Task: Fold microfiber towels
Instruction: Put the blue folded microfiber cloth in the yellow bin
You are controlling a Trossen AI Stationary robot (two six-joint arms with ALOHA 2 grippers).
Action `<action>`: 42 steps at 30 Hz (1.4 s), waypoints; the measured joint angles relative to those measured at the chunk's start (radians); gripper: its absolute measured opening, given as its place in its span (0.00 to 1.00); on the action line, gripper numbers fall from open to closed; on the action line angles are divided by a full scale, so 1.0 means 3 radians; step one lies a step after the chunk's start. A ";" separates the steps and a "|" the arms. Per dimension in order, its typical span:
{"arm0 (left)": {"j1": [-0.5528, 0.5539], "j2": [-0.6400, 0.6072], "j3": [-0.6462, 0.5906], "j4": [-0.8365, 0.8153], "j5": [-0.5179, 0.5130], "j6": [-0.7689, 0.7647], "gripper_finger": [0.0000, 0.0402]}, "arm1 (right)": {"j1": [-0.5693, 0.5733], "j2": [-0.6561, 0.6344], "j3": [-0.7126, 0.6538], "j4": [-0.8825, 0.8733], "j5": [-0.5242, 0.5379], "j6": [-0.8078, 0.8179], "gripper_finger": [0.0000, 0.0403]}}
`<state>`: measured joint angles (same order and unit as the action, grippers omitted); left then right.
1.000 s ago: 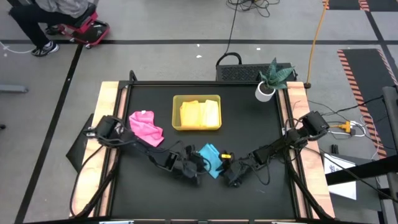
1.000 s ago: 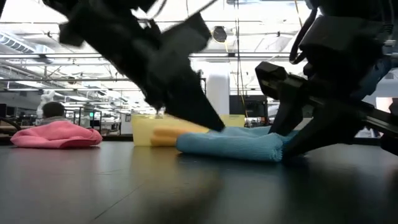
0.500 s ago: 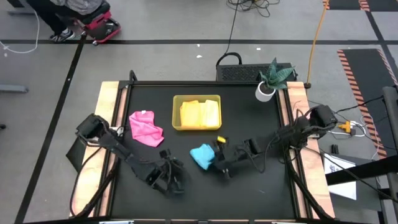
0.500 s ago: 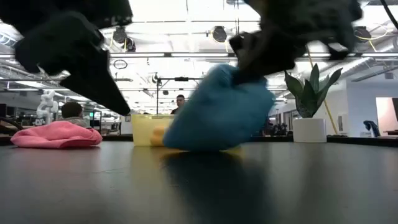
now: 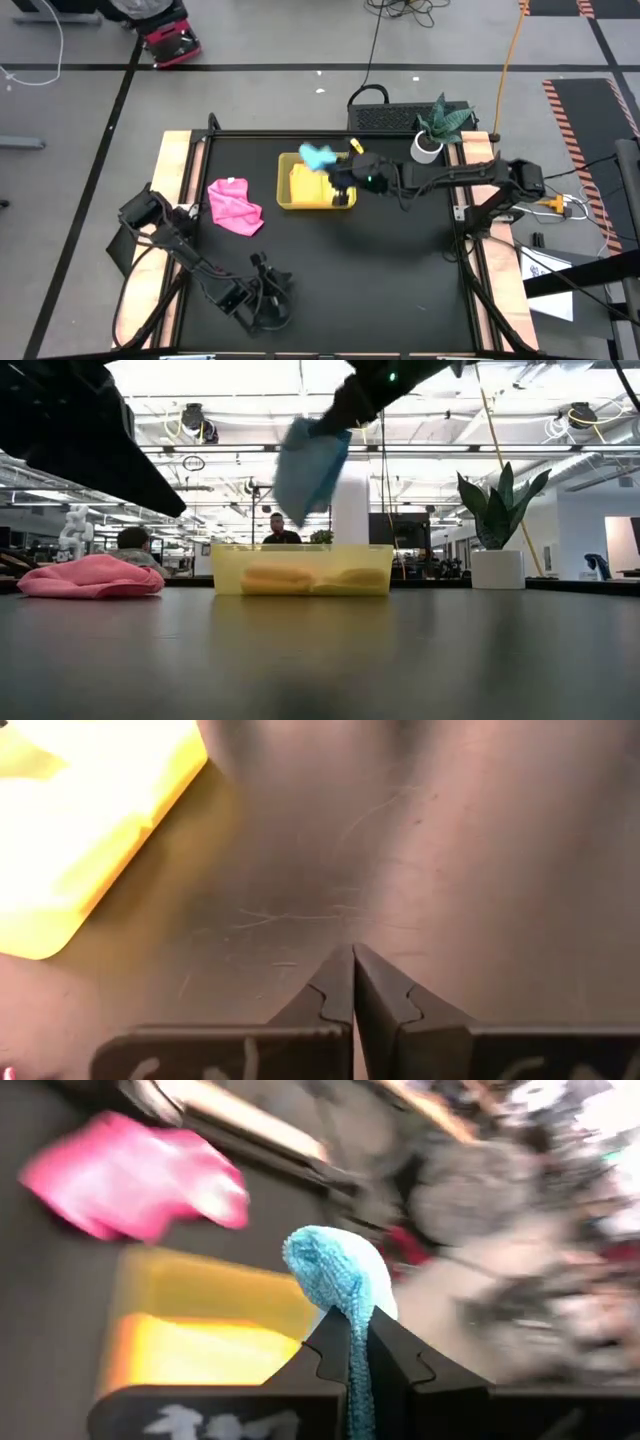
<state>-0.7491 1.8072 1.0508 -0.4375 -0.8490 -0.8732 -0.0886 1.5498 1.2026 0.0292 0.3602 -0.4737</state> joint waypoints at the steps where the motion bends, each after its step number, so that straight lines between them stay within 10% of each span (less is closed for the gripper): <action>1: -0.0010 0.0000 0.0000 0.0015 -0.0004 0.0002 0.01 | -0.0050 0.0001 0.0003 0.0004 0.0136 -0.0222 0.01; 6: -0.0019 0.0000 0.0000 0.0091 -0.0037 0.0043 0.04 | -0.0299 -0.0001 -0.0145 -0.0044 0.0274 -0.0886 0.01; 19: -0.0009 0.0000 0.0000 0.0105 -0.0053 0.0045 0.06 | -0.0485 0.0040 -0.0961 0.0040 -0.0399 -0.0598 0.01; 33: 0.0008 0.0001 -0.0001 0.0132 -0.0053 0.0044 0.06 | -0.0440 0.0028 -0.0623 0.0755 0.1797 -0.2503 0.01; 42: 0.0008 0.0005 -0.0001 0.0147 -0.0052 0.0044 0.06 | -0.0292 0.0024 -0.0987 0.0375 0.0924 -0.2355 0.01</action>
<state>-0.7467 1.8088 1.0504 -0.3935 -0.8646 -0.8600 -0.1762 1.5570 0.9065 0.1416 0.6373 -1.1801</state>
